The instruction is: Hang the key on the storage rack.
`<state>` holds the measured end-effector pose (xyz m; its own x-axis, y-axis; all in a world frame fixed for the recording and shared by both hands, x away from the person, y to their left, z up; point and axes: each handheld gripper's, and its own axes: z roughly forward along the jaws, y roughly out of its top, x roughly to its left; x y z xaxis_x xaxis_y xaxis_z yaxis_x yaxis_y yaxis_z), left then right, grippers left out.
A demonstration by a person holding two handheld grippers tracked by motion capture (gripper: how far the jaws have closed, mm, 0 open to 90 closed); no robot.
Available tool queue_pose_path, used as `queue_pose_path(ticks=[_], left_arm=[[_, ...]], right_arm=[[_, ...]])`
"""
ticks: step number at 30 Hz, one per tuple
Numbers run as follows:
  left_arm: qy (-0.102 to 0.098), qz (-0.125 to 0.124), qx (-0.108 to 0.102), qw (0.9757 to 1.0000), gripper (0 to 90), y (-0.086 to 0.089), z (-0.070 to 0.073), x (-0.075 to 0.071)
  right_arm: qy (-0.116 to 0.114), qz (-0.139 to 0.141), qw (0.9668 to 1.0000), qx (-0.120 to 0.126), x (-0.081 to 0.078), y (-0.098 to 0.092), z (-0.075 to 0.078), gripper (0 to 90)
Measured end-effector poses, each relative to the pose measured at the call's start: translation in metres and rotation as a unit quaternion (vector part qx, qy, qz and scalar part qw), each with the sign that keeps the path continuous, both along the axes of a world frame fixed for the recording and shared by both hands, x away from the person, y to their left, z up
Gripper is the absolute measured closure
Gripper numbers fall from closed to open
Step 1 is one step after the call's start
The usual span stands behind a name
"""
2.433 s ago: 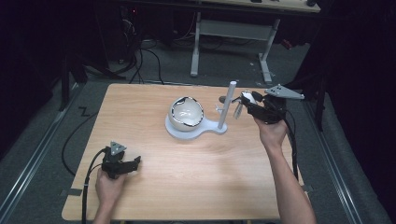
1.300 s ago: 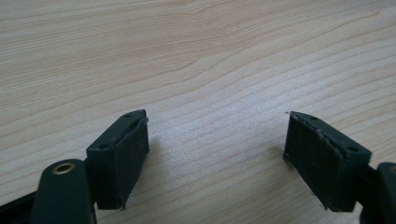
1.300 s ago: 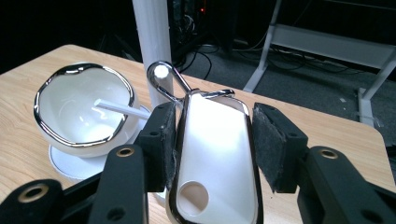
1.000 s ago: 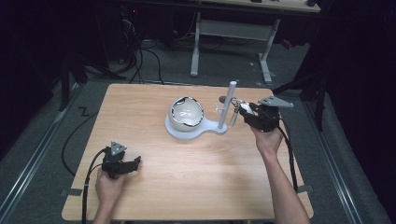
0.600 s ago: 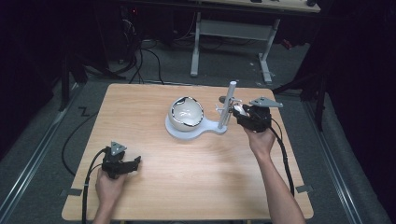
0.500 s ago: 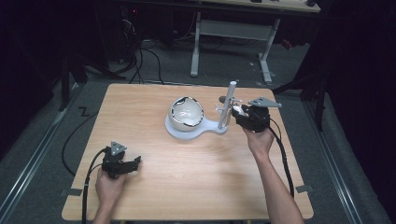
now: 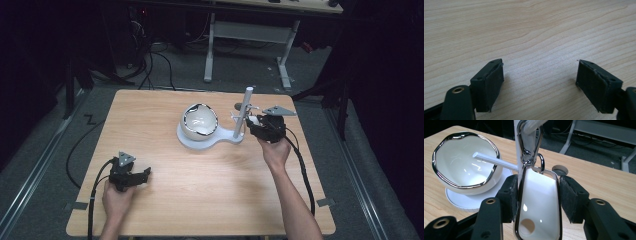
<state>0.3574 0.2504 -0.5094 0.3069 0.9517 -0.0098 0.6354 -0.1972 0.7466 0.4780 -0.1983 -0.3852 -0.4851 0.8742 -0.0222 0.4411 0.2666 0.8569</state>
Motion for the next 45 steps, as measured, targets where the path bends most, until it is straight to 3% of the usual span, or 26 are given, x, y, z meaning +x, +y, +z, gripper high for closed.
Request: queue_pose_path(ticks=[14,23,31,45], left_arm=[[0.000,0.000,0.000,1.0000,22.4,0.000,0.000,0.000],[0.000,0.000,0.000,1.0000,22.4,0.000,0.000,0.000],[0.000,0.000,0.000,1.0000,22.4,0.000,0.000,0.000],[0.000,0.000,0.000,1.0000,22.5,0.000,0.000,0.000]], right_arm=[[0.017,0.003,0.9999,-0.002,0.004,0.003,-0.008,50.8],[0.018,-0.002,0.9997,0.015,0.001,-0.004,-0.017,48.7],[0.009,0.004,0.9996,0.025,-0.004,-0.011,-0.011,44.4],[-0.011,0.005,0.9986,0.051,-0.019,-0.029,-0.002,47.0]])
